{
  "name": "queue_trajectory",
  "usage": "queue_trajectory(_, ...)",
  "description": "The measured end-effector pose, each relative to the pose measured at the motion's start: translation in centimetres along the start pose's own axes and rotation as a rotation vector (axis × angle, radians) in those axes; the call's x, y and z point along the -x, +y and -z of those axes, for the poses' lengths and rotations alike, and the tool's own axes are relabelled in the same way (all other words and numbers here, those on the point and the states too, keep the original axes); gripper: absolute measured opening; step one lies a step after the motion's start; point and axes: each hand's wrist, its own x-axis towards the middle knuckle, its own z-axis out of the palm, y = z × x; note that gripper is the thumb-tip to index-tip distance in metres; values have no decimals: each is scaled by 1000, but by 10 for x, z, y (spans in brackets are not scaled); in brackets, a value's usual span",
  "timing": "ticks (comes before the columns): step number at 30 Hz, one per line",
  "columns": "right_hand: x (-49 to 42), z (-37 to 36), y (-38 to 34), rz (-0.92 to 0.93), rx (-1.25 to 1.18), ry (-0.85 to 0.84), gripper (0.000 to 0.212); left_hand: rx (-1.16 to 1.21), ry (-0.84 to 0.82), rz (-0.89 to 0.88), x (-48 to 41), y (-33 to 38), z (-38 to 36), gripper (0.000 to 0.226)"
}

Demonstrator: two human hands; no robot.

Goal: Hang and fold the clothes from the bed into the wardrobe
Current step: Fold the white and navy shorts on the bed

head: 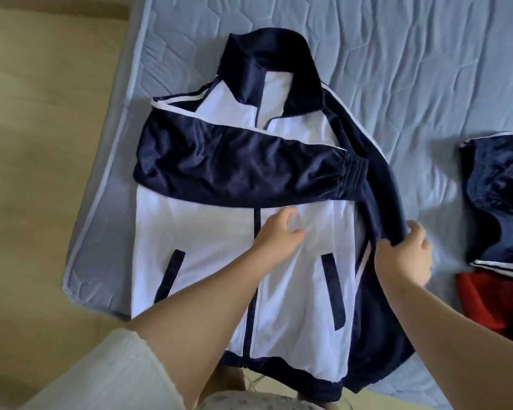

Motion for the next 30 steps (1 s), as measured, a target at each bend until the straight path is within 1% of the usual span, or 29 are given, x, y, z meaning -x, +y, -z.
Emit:
queue_trajectory(1, -10, 4, 6, -25, 43, 12, 59, -9, -38, -19, -4, 9, -10, 52)
queue_trajectory(2, -20, 7, 13, -56, 72, -16, 59, 2, -78, -29, -7, 16, -19, 55)
queue_trajectory(3, -29, 8, 19, -84, 71, -79, 59, 40, -112, -26, -10, 24, -26, 57)
queue_trajectory(5, -45, 7, 30, -116, -30, -241, 54, 153, -147, 19, -15, 36, -38, 60)
queue_trajectory(7, -55, 7, 36, -107, -106, -336, 47, 204, -162, 75, -20, 44, -45, 62)
queue_trajectory(10, -67, 11, 43, -55, -54, -427, 36, 106, -175, 113, -26, 48, -54, 64)
queue_trajectory(12, -71, 17, 44, -32, -25, -424, 17, 92, -154, 129, -29, 48, -56, 63)
queue_trajectory(13, -73, 22, 44, -21, -43, -376, 12, 105, -140, 139, -30, 48, -57, 62)
queue_trajectory(15, -77, 36, 40, -8, -164, -221, 15, 106, -113, 147, -32, 50, -58, 56)
queue_trajectory(17, -81, 53, 32, -28, -333, -72, 18, 101, -48, 140, -32, 55, -60, 47)
queue_trajectory(19, -91, 68, 21, -50, -442, 24, 17, 84, 77, 138, -34, 64, -61, 37)
queue_trajectory(20, -98, 74, 16, -45, -451, 60, 17, 45, 150, 127, -35, 69, -62, 30)
queue_trajectory(21, -102, 79, 12, -28, -434, 86, 20, -9, 220, 104, -36, 74, -63, 21)
queue_trajectory(22, -105, 81, 10, -9, -396, 94, 26, -58, 286, 72, -36, 80, -63, 14)
queue_trajectory(23, -106, 82, 9, 3, -324, 78, 35, -100, 341, 38, -36, 86, -64, 12)
queue_trajectory(24, -104, 81, 11, 8, -221, 39, 43, -150, 389, 4, -36, 90, -65, 14)
queue_trajectory(26, -94, 76, 21, -16, -34, -58, 52, -300, 451, -56, -38, 95, -66, 25)
queue_trajectory(27, -89, 74, 27, -61, 3, -91, 56, -368, 427, -79, -40, 95, -67, 32)
queue_trajectory(28, -83, 72, 33, -119, 2, -106, 59, -398, 361, -90, -44, 94, -67, 40)
queue_trajectory(30, -75, 68, 46, -217, -12, -120, 66, -387, 160, -74, -49, 91, -67, 56)
